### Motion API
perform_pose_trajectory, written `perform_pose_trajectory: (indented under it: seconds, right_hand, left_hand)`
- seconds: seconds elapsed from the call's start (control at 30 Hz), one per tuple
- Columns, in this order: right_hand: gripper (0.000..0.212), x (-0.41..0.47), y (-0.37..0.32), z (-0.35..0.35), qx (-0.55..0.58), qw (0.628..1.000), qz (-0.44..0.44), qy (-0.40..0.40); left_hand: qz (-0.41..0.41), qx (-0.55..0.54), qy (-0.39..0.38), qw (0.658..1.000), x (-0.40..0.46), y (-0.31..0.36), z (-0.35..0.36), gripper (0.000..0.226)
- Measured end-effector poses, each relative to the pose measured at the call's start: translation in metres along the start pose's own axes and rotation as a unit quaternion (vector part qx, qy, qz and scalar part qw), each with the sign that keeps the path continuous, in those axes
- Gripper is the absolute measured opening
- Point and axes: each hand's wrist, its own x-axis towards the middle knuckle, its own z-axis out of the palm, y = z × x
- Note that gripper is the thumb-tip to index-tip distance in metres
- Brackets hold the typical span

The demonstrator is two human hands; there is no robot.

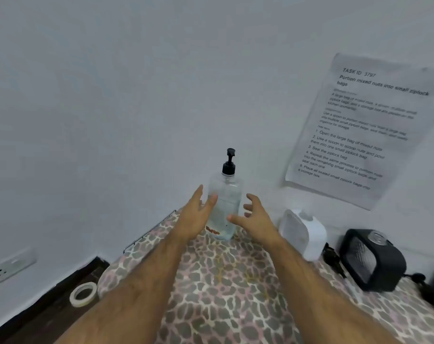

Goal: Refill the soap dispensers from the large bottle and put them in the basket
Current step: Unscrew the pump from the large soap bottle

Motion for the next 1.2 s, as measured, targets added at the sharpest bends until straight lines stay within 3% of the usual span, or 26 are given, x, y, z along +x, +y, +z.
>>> perform_pose_trajectory:
  seconds: [0.13,0.37,0.47,0.83,1.0,1.2]
  right_hand:
    - [0.075,0.013,0.008,0.012,0.018,0.999,-0.021,-0.031]
    - [0.049,0.004,0.010,0.018,0.025,0.999,-0.041,0.010]
    - [0.045,-0.014,0.009,0.008,0.021,0.999,-0.043,0.007]
    - [0.048,-0.122,0.012,-0.054,0.024,0.999,-0.032,0.004]
    - [0.051,-0.174,0.016,-0.090,0.016,1.000,-0.011,0.024]
    - [0.043,-0.229,0.025,-0.134,0.017,0.998,-0.001,0.056]
  left_hand:
    - [0.013,-0.090,-0.005,0.996,0.003,0.003,0.012,0.073]
    - [0.014,-0.100,0.007,0.995,-0.007,0.014,0.018,0.041]
    - [0.013,-0.092,0.004,0.996,-0.019,0.019,0.023,0.038]
    - [0.042,-0.099,-0.024,0.994,-0.113,0.059,0.062,0.049]
    - [0.054,-0.122,-0.055,0.989,-0.159,0.086,0.086,0.039]
    - [0.064,-0.135,-0.098,0.984,-0.197,0.104,0.126,0.077]
